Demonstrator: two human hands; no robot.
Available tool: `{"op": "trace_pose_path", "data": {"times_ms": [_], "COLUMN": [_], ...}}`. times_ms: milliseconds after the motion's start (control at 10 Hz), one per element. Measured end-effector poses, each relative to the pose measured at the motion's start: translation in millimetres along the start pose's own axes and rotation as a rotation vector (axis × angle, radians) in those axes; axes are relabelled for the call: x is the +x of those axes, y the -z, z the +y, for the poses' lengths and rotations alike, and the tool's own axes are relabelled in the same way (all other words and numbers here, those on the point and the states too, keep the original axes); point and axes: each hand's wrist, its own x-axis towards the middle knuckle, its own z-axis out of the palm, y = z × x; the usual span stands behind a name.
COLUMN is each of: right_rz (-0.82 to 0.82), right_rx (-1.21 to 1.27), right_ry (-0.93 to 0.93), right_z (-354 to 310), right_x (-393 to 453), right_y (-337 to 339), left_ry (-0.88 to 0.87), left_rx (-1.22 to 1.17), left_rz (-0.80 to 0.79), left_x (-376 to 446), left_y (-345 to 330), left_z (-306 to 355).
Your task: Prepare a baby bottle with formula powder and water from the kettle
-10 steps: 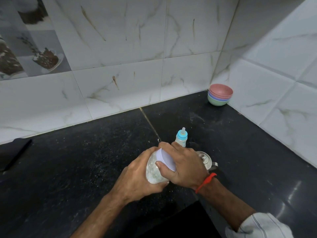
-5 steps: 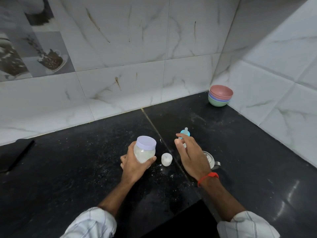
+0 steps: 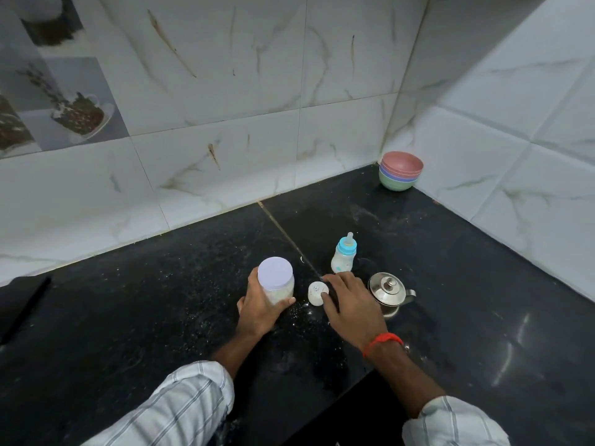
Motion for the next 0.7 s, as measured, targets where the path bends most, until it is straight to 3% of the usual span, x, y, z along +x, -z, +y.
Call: {"op": "trace_pose_path", "data": {"times_ms": [200, 400, 500, 700], "right_rz": [0.004, 0.001, 0.089, 0.128], "right_rx": [-0.131, -0.183, -0.191, -0.229], "right_ry": [0.011, 0.049, 0.082, 0.132], "right_z": [6, 7, 20, 28], "right_x": [18, 29, 35, 37], "right_y": [3, 4, 70, 94], "left_ry": [-0.052, -0.384, -0.482, -0.600], "left_rx": [0.157, 0.497, 0.556, 0.666], "left_rz": [0.033, 0.118, 0.266, 0.319], "left_x": [-6, -12, -40, -41], "left_y": [5, 10, 2, 0], "left_z": [0, 16, 93, 130]}}
